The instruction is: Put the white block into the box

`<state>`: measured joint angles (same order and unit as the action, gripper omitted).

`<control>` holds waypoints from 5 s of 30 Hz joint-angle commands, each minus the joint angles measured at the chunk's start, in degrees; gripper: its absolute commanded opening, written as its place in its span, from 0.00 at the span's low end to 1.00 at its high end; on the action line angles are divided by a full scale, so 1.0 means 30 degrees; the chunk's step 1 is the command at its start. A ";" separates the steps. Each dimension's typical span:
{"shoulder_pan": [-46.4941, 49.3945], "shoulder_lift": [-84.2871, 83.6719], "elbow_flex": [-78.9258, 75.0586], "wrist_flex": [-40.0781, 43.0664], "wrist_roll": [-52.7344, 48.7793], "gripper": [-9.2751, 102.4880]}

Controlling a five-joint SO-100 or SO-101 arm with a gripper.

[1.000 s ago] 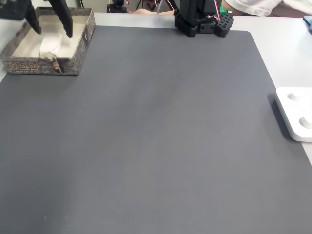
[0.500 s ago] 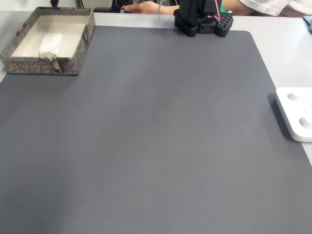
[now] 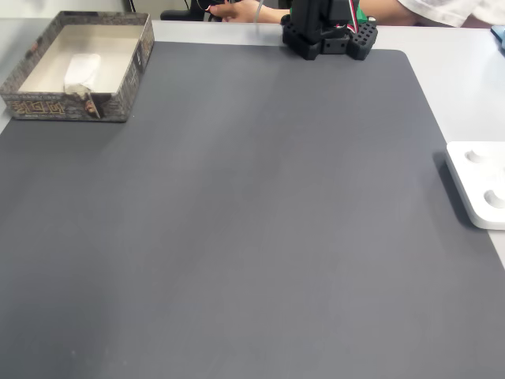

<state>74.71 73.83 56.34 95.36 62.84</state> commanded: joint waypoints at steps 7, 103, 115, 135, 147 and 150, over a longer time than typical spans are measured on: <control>-0.5273 0.5537 0.5625 0.0293 -0.3457 0.07; -2.3145 3.8906 4.0283 -0.8262 -1.9424 0.08; -2.3145 3.8906 4.0283 -0.8291 -2.0479 0.08; -2.3145 3.8906 4.0283 -0.8291 -2.0654 0.08; -2.3145 3.8906 4.0283 -0.8291 -2.0684 0.08; -2.3145 3.8906 4.0283 -0.8291 -2.0684 0.08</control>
<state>5.80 188.53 176.04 70.49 1.23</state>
